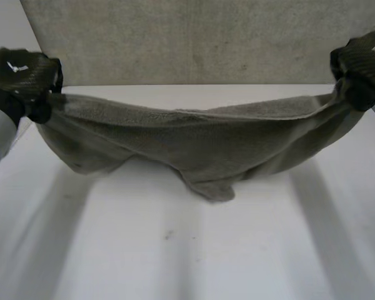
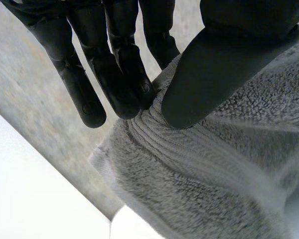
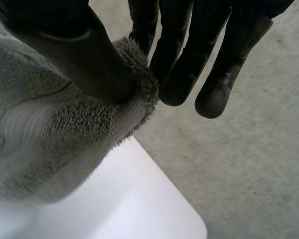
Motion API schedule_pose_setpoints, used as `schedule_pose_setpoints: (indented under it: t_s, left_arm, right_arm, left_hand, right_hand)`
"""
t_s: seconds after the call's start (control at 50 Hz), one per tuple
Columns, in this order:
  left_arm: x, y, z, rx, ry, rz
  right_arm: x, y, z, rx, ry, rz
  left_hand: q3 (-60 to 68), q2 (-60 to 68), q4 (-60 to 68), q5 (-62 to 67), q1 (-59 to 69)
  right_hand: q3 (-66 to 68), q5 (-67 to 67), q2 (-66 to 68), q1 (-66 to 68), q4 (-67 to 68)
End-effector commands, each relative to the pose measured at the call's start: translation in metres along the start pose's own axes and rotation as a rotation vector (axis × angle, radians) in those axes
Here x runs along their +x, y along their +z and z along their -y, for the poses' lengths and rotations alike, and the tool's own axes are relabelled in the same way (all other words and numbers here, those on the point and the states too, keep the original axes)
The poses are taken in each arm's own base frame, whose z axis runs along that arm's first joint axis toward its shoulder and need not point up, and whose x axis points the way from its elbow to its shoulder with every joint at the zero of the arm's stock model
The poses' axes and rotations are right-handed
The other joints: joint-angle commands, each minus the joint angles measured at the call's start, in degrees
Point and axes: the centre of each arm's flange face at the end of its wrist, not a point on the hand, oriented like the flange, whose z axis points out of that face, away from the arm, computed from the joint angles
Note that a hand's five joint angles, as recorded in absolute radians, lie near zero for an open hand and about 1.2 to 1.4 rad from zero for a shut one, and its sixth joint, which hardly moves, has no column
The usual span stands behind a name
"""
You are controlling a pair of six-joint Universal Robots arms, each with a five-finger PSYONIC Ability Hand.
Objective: Fold the towel.
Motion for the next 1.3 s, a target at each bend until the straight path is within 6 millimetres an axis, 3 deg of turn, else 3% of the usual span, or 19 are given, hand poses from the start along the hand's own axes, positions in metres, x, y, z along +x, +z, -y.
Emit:
schedule_pose_setpoints:
  t_s: [0.02, 0.12, 0.22, 0.32, 0.42, 0.5, 0.6, 0.62, 0.7, 0.82, 0.94, 0.98, 1.0, 1.04, 1.06, 1.1, 1.16, 1.2, 1.3]
  left_arm:
    - [-0.018, -0.036, 0.057, 0.11, 0.005, 0.02]
    - [-0.024, -0.04, 0.074, 0.113, 0.005, 0.019]
    - [-0.02, -0.026, 0.065, 0.05, 0.002, -0.013]
    - [-0.01, 0.004, 0.042, -0.029, -0.001, -0.048]
    - [0.008, 0.059, 0.007, -0.123, 0.014, -0.095]
    - [0.018, 0.084, 0.003, -0.11, 0.038, -0.11]
    - [0.015, 0.114, 0.025, 0.009, 0.05, -0.07]
    - [0.01, 0.118, 0.042, 0.073, 0.039, -0.046]
    - [-0.01, 0.118, 0.093, 0.296, -0.064, 0.04]
    - [-0.021, 0.106, 0.116, 0.388, -0.186, 0.054]
    - [-0.008, 0.106, 0.07, 0.226, -0.227, 0.001]
    - [0.004, 0.101, 0.036, 0.114, -0.227, -0.033]
    - [0.004, 0.101, 0.036, 0.113, -0.227, -0.033]
    - [0.02, 0.097, -0.005, 0.007, -0.229, -0.073]
    - [0.021, 0.097, -0.005, 0.006, -0.229, -0.073]
    - [0.038, 0.093, -0.044, -0.051, -0.225, -0.103]
    - [0.046, 0.089, -0.061, -0.077, -0.214, -0.115]
    - [0.059, 0.08, -0.094, -0.125, -0.156, -0.134]
    - [0.072, 0.061, -0.127, -0.203, -0.033, -0.176]
  right_arm:
    - [0.038, -0.022, 0.048, 0.087, -0.055, -0.108]
    - [0.05, -0.033, 0.07, 0.097, -0.071, -0.128]
    - [0.042, -0.006, 0.046, -0.032, -0.055, -0.029]
    - [0.034, 0.017, 0.023, -0.115, -0.072, 0.023]
    - [0.026, 0.056, -0.008, -0.176, -0.08, 0.072]
    - [0.022, 0.079, -0.011, -0.148, -0.083, 0.062]
    - [0.031, 0.111, 0.016, 0.015, -0.094, -0.077]
    - [0.042, 0.115, 0.031, 0.095, -0.076, -0.153]
    - [0.069, 0.11, 0.075, 0.326, 0.022, -0.292]
    - [0.075, 0.1, 0.088, 0.385, 0.082, -0.294]
    - [0.05, 0.105, 0.052, 0.196, 0.108, -0.14]
    - [0.03, 0.11, 0.022, 0.082, 0.13, -0.04]
    - [0.03, 0.11, 0.021, 0.081, 0.13, -0.04]
    - [0.01, 0.114, -0.016, -0.024, 0.141, 0.056]
    - [0.009, 0.114, -0.016, -0.025, 0.141, 0.056]
    - [-0.007, 0.115, -0.05, -0.078, 0.127, 0.106]
    - [-0.016, 0.115, -0.067, -0.108, 0.113, 0.126]
    - [-0.035, 0.111, -0.097, -0.168, 0.075, 0.166]
    - [-0.05, 0.093, -0.124, -0.252, 0.033, 0.219]
  left_hand:
    - [10.25, 10.19, 10.2, 11.22, 11.64]
    - [10.25, 10.19, 10.2, 11.22, 11.64]
    - [10.25, 10.19, 10.2, 11.22, 11.64]
    - [10.25, 10.19, 10.2, 11.22, 11.64]
    - [10.25, 10.19, 10.2, 11.22, 11.64]
    - [10.25, 10.19, 10.2, 11.22, 11.64]
    - [10.25, 10.19, 10.2, 11.22, 11.64]
    - [10.25, 10.19, 10.2, 11.22, 11.64]
    - [10.25, 10.19, 10.2, 11.22, 11.64]
    - [10.25, 10.19, 10.2, 11.22, 11.64]
    - [10.25, 10.19, 10.2, 11.22, 11.64]
    - [10.25, 10.19, 10.2, 11.22, 11.64]
    - [10.25, 10.19, 10.2, 11.22, 11.64]
    - [10.25, 10.19, 10.2, 11.22, 11.64]
    - [10.25, 10.19, 10.2, 11.22, 11.64]
    - [10.25, 10.19, 10.2, 11.22, 11.64]
    - [10.25, 10.19, 10.2, 11.22, 11.64]
    - [10.25, 10.19, 10.2, 11.22, 11.64]
    - [10.25, 10.19, 10.2, 11.22, 11.64]
  right_hand:
    - [3.47, 3.63, 4.86, 3.63, 3.14]
    - [3.47, 3.63, 4.86, 3.63, 3.14]
    - [3.47, 3.63, 4.86, 3.63, 3.14]
    - [3.47, 3.63, 4.86, 3.63, 3.14]
    - [3.47, 3.63, 4.86, 3.63, 3.14]
    - [3.47, 3.63, 4.86, 3.63, 3.14]
    - [3.47, 3.63, 4.86, 3.63, 3.14]
    - [3.47, 3.63, 4.86, 3.63, 3.14]
    - [3.47, 3.63, 4.86, 3.63, 3.14]
    - [3.47, 3.63, 4.86, 3.63, 3.14]
    - [3.47, 3.63, 4.86, 3.63, 3.14]
    - [3.47, 3.63, 4.86, 3.63, 3.14]
    - [3.47, 3.63, 4.86, 3.63, 3.14]
    - [3.47, 3.63, 4.86, 3.63, 3.14]
    - [3.47, 3.63, 4.86, 3.63, 3.14]
    - [3.47, 3.63, 4.86, 3.63, 3.14]
    - [3.47, 3.63, 4.86, 3.63, 3.14]
    - [3.47, 3.63, 4.86, 3.63, 3.14]
    - [3.47, 3.63, 4.86, 3.63, 3.14]
